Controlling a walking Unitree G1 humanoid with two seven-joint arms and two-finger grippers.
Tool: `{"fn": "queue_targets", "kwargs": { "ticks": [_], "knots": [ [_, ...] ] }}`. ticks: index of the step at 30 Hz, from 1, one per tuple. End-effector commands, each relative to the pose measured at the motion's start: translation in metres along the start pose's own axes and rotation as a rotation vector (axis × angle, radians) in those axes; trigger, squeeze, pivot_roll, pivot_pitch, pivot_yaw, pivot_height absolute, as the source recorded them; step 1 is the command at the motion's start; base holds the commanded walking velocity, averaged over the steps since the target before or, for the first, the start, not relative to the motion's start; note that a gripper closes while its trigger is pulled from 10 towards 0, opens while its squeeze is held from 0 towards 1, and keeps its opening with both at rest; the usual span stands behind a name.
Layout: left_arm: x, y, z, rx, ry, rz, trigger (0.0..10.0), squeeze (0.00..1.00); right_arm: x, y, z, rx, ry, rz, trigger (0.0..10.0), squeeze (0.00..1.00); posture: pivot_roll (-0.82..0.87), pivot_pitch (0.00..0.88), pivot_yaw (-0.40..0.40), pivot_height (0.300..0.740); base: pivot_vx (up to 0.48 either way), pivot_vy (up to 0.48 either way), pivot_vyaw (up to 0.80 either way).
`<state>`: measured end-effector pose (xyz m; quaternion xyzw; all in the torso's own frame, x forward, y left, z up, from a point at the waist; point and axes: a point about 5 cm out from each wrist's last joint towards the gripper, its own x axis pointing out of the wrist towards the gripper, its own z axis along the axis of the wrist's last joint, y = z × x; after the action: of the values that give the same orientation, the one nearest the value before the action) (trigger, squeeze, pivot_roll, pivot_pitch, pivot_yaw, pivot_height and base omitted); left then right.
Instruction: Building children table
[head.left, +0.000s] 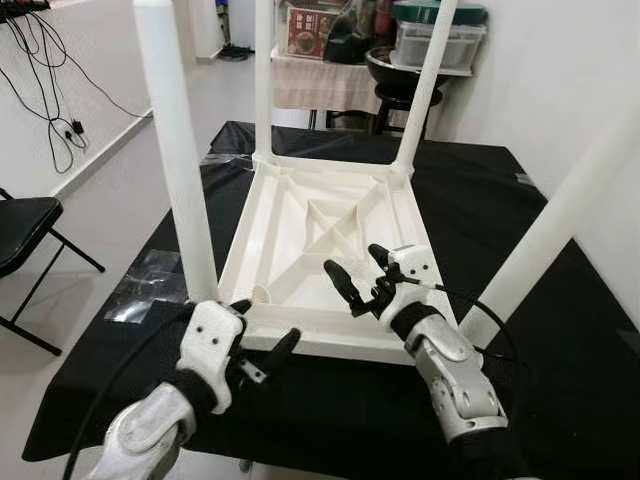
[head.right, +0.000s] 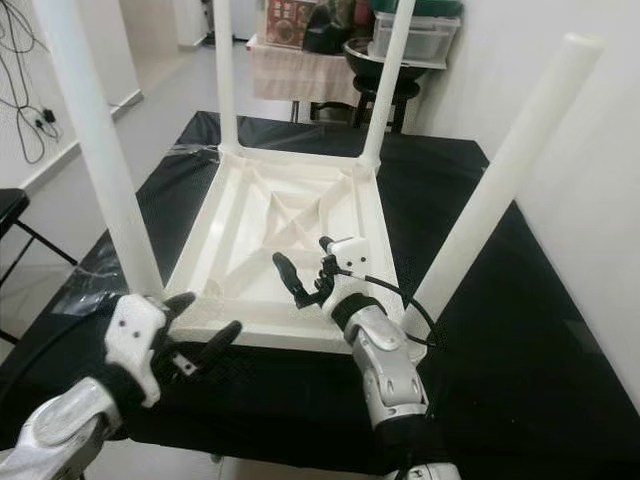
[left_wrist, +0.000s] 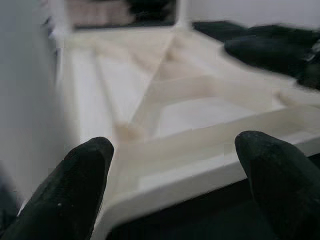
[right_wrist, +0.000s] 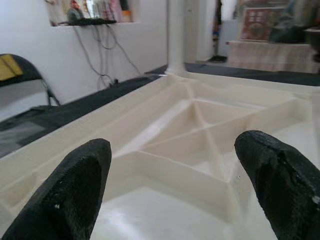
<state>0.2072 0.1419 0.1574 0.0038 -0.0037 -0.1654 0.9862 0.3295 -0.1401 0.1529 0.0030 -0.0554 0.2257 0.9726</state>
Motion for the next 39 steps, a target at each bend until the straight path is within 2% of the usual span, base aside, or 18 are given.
{"fn": "queue_targets", "kwargs": {
  "ticks": [1,3,5,13,15,16,18,28,29,30,31,32,39],
  "knots": [
    [-0.006,-0.001,0.001,-0.013,0.014,0.030,10.0,1.00,-0.001,-0.002,0.000,0.008,-0.007,-0.003,10.0,0.00,0.16,0.120,-0.062,0.740,0.000,0.000,0.00],
    [-0.017,-0.004,-0.002,-0.049,0.044,0.063,10.0,1.00,-0.002,-0.008,0.001,-0.003,-0.004,-0.014,10.0,0.00,0.16,0.123,-0.061,0.740,0.000,0.000,0.00],
    [-0.021,-0.005,-0.004,-0.067,0.062,0.082,10.0,1.00,-0.003,-0.010,0.001,-0.008,-0.003,-0.018,10.0,0.00,0.16,0.124,-0.061,0.740,0.000,0.000,0.00],
    [-0.025,-0.002,-0.002,-0.021,0.062,0.126,10.0,1.00,-0.003,-0.015,0.004,-0.020,-0.002,-0.026,10.0,0.00,0.15,0.132,-0.063,0.740,0.000,0.000,0.00],
    [-0.026,0.013,-0.001,-0.011,0.051,0.173,10.0,1.00,-0.005,-0.019,0.004,-0.028,0.003,-0.032,10.0,0.00,0.15,0.139,-0.070,0.740,0.000,0.000,0.00],
    [-0.026,0.013,-0.001,-0.011,0.051,0.173,10.0,1.00,-0.005,-0.019,0.004,-0.028,0.003,-0.032,10.0,0.00,0.15,0.139,-0.070,0.740,0.000,0.000,0.00],
    [-0.025,0.022,0.001,-0.016,0.031,0.225,10.0,1.00,-0.006,-0.021,0.005,-0.030,0.004,-0.033,10.0,0.00,0.14,0.143,-0.076,0.740,0.000,0.000,0.00],
    [-0.022,0.036,0.011,-0.005,-0.023,0.277,10.0,1.00,-0.006,-0.025,0.007,-0.040,0.006,-0.034,10.0,0.00,0.14,0.151,-0.076,0.740,0.000,0.000,0.00],
    [-0.020,0.039,0.013,-0.007,-0.035,0.273,10.0,0.41,-0.006,-0.025,0.007,-0.040,0.005,-0.035,10.0,0.00,0.13,0.151,-0.076,0.740,0.000,0.000,0.00],
    [-0.020,0.039,0.013,-0.007,-0.035,0.273,10.0,0.41,-0.006,-0.025,0.007,-0.040,0.005,-0.035,10.0,0.00,0.13,0.151,-0.076,0.740,0.000,0.000,0.00],
    [-0.016,0.042,0.015,-0.005,-0.050,0.267,10.0,0.31,-0.007,-0.024,0.008,-0.040,0.004,-0.035,10.0,0.00,0.13,0.153,-0.076,0.740,0.000,0.000,0.00],
    [-0.011,0.047,0.017,-0.009,-0.067,0.269,10.0,0.00,-0.008,-0.024,0.008,-0.038,0.002,-0.035,10.0,0.00,0.12,0.153,-0.076,0.740,0.000,0.000,0.00],
    [0.008,0.061,0.019,-0.014,-0.098,0.257,10.0,0.00,-0.019,-0.018,0.011,0.001,-0.030,0.004,10.0,0.00,0.10,0.155,-0.071,0.740,0.000,0.000,0.00]
  ]
}}
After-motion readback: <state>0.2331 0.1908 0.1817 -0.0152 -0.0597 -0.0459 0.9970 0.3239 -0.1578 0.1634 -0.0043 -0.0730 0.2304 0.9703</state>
